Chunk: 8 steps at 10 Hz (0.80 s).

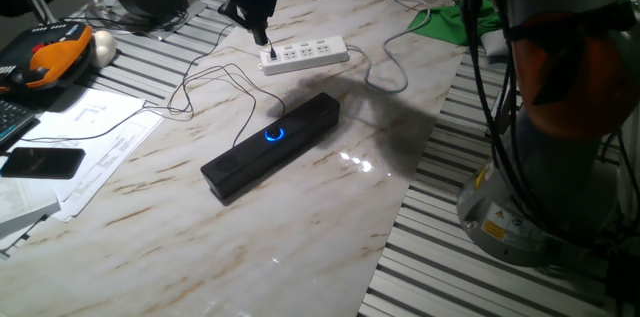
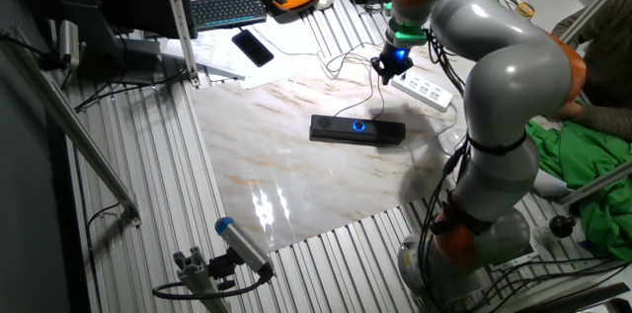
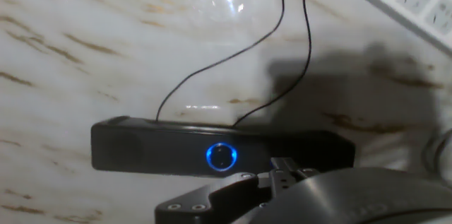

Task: Turn the knob to decrease the volume of the speaker

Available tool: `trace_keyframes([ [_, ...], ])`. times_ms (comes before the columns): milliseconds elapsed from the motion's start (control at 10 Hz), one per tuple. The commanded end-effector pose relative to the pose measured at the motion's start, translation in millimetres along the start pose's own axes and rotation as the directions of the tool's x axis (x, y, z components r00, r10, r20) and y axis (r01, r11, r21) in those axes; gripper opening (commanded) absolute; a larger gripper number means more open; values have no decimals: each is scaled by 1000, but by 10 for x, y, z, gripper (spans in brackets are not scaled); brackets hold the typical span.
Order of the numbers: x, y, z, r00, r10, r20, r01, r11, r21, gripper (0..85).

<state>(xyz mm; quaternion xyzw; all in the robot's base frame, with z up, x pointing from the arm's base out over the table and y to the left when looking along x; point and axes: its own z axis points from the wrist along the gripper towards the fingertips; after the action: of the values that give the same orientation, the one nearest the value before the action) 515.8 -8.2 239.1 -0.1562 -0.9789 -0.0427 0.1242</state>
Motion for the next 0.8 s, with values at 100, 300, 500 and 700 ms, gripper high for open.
trace_keyframes([
  [100,-1,-4,-2,916,398,-43,-400,910,-106,0],
  [300,-1,-4,-2,916,398,-51,-401,902,-157,0],
  [500,-1,-4,-2,917,396,-54,-400,901,-167,0],
  [700,-1,-4,-2,921,388,-41,-389,908,-157,0],
])
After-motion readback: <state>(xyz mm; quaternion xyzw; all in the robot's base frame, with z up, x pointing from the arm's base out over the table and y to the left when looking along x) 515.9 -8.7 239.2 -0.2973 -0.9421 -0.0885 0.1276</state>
